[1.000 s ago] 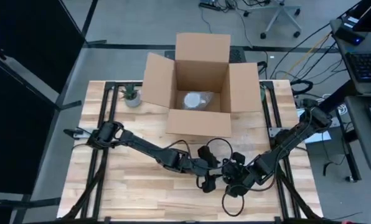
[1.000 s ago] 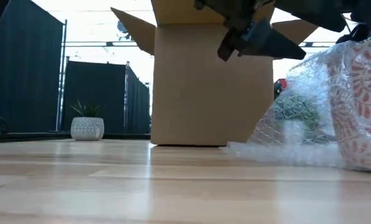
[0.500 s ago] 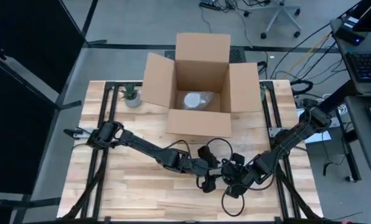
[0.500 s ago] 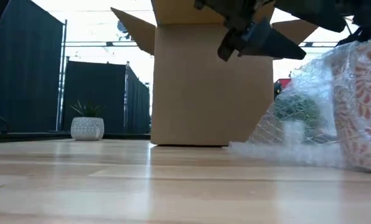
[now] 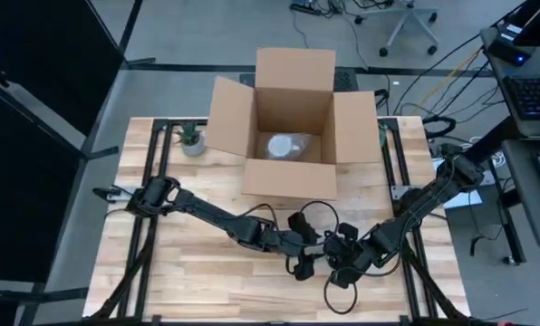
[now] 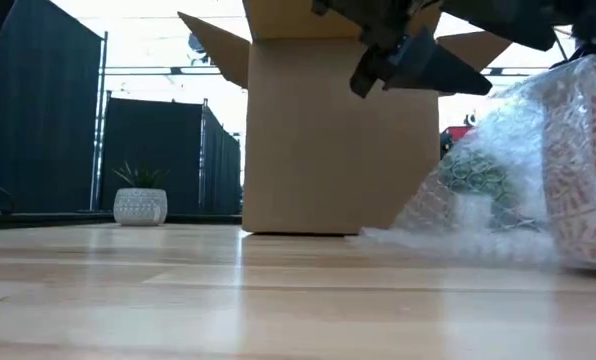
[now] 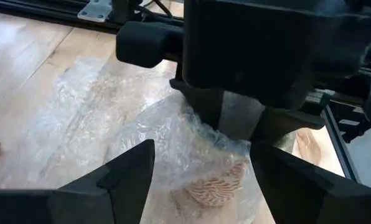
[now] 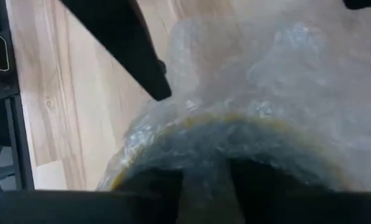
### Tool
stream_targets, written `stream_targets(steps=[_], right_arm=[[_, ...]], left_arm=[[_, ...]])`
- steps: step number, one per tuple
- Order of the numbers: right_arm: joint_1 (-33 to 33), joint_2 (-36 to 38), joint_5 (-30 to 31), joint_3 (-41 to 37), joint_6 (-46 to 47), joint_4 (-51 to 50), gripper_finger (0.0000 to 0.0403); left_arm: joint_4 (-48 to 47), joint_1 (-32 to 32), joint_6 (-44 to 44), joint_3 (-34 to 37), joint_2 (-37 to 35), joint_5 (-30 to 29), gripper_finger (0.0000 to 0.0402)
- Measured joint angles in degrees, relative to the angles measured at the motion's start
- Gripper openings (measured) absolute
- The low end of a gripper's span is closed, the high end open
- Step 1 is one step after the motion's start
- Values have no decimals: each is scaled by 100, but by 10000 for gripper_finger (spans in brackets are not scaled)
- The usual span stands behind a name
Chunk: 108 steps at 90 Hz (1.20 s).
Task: Wrap mug
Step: Wrap the orange mug with the bubble wrap
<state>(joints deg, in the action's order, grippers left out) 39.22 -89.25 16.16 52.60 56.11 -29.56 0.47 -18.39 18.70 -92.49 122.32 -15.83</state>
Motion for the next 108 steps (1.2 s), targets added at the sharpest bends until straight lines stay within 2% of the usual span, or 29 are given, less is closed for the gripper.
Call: stream_targets(steps=[24, 44, 63, 108], right_arm=[[-9, -4, 23, 0, -100, 67, 122], [-26, -4, 12, 1, -139, 87, 119], [-26, -17, -13, 119, -337, 20, 119], [104, -28, 9, 1660, -725, -2073, 119]], left_arm=[[239, -39, 3, -7, 168, -115, 253], [1020, -37, 160, -10, 616, 20, 253], [1010, 0, 225, -31, 741, 166, 253], [827, 0, 183, -9, 761, 107, 253]])
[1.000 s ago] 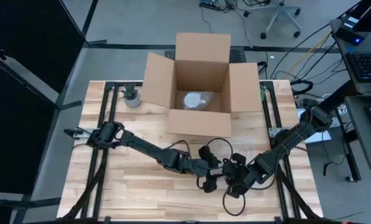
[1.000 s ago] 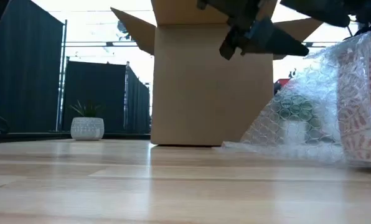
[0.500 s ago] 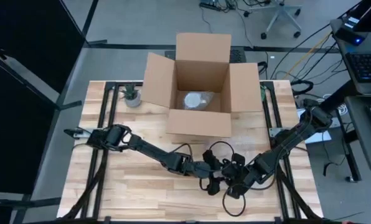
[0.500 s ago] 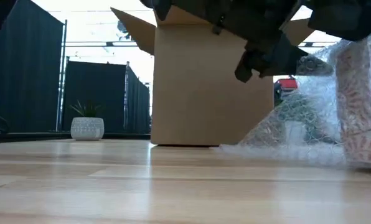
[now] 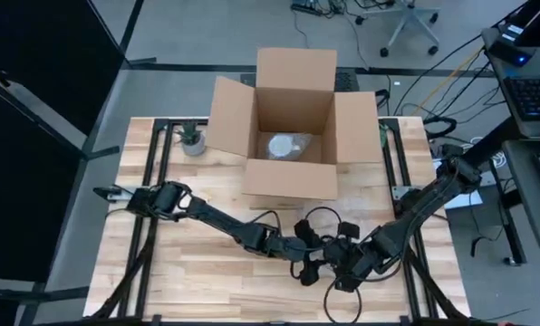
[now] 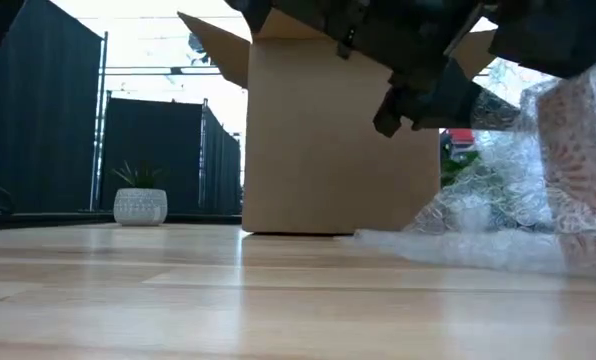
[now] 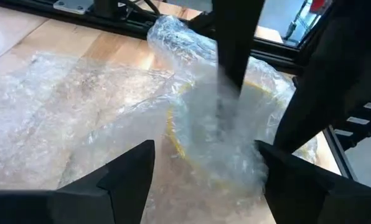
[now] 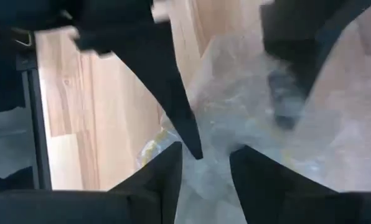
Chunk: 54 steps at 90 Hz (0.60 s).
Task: Wrap mug
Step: Wrap the orange mug with the bubble wrap
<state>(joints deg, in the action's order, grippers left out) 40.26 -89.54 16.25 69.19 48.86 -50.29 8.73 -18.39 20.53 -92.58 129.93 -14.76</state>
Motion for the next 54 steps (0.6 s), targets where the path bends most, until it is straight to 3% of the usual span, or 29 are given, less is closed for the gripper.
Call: stream_targets(steps=[25, 54], right_arm=[[41, 13, 46, 563, 142, -773, 119], [41, 20, 871, 380, 80, -509, 118]], left_arm=[[6, 0, 2, 6, 0, -2, 253], [16, 0, 2, 11, 0, 7, 253]])
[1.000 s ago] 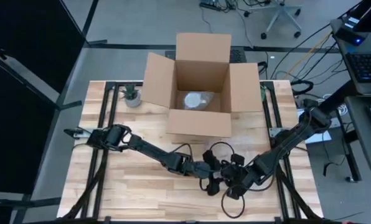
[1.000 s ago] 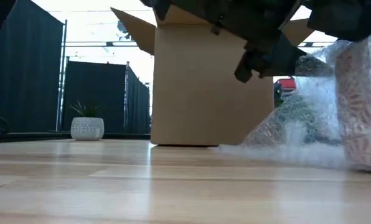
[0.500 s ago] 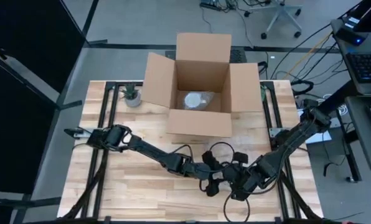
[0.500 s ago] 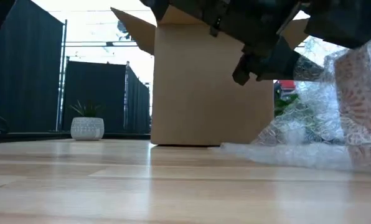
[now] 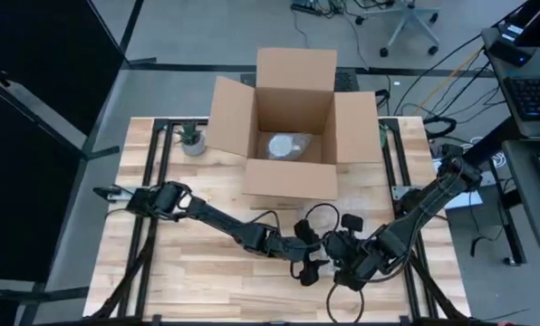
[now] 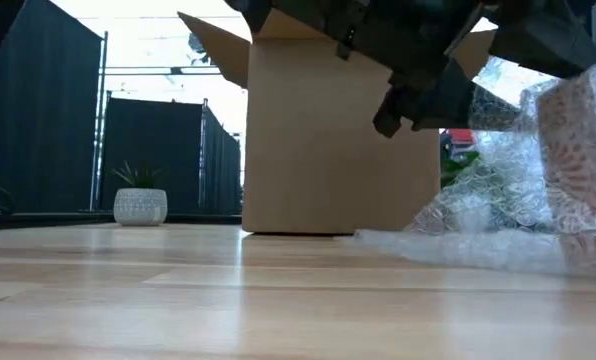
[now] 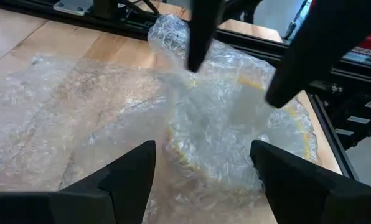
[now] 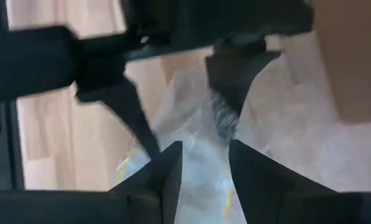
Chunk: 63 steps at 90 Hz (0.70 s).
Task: Wrap mug
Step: Wrap the orange mug with the bubble wrap
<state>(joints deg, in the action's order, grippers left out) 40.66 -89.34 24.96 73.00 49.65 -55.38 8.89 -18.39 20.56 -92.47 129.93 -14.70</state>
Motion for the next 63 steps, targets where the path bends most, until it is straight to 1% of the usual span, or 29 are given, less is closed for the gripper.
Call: stream_targets(steps=[9, 21, 29, 45, 55, 63], right_arm=[[-2, -2, -270, -357, 52, 411, 118], [24, 0, -606, -877, 385, 811, 118], [37, 0, -702, -1222, 529, 1119, 118], [18, 33, -633, -1797, 601, 2019, 118], [-35, 30, -672, -1887, 543, 2173, 118], [-52, 28, -731, -1729, 483, 2004, 118]], left_arm=[[22, 0, 2, 2, 2, 8, 253], [22, 0, 4, 4, 2, 33, 253], [32, 4, 4, 4, 2, 30, 253], [54, 8, 8, 0, 2, 30, 253], [59, 15, 6, 0, 2, 28, 253], [54, 15, 6, 2, 4, 32, 253]])
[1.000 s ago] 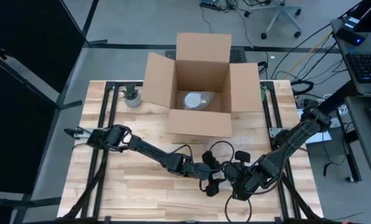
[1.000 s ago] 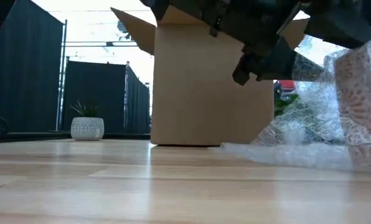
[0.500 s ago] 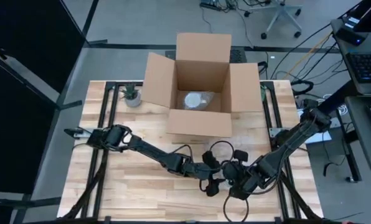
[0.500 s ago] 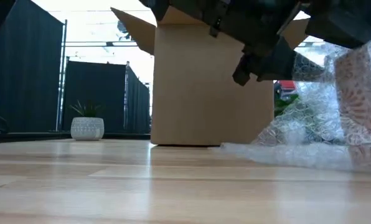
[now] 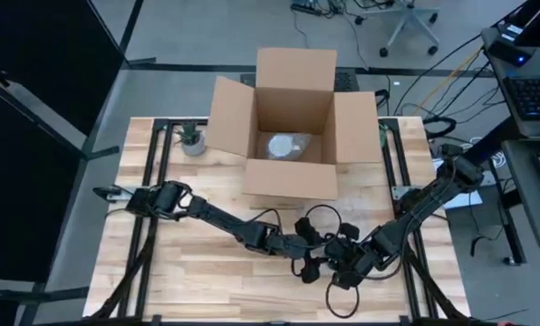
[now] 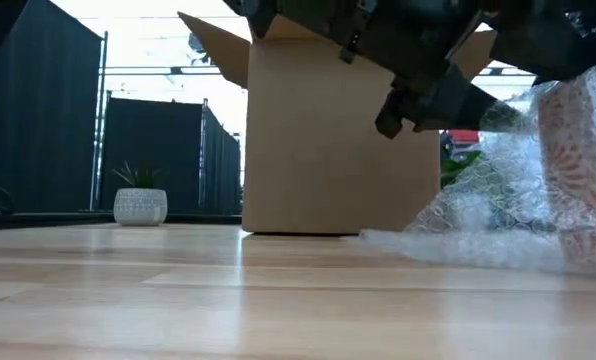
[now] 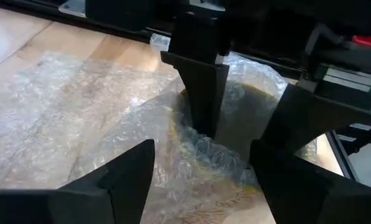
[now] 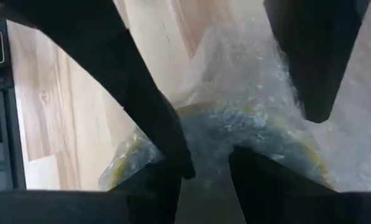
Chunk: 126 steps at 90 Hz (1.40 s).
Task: Wrap mug
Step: Wrap the orange mug with the bubble wrap
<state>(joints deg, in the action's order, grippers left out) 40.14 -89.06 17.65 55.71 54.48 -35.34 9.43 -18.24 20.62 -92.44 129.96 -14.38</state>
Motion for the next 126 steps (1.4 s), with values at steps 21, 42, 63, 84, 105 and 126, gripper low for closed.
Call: stream_targets(steps=[21, 42, 63, 84, 105, 126], right_arm=[[20, -17, -84, 898, -319, -1030, 118], [196, -9, 88, 1583, -209, -2210, 118], [380, -4, 686, 1564, 82, -2188, 118], [397, 2, 594, 563, 270, -1206, 118], [161, 54, 270, -327, 397, 234, 118], [-42, -9, -81, 54, -304, 25, 118]], left_arm=[[-26, 0, -7, 4, 1, 1, 253], [-24, 0, -7, 4, 1, 5, 253], [-24, 1, -7, 4, 1, 6, 253], [-19, 0, -1, 4, 1, 1, 253], [44, 20, 2, -2, 3, -3, 253], [12, 22, 4, 2, 3, 23, 253]])
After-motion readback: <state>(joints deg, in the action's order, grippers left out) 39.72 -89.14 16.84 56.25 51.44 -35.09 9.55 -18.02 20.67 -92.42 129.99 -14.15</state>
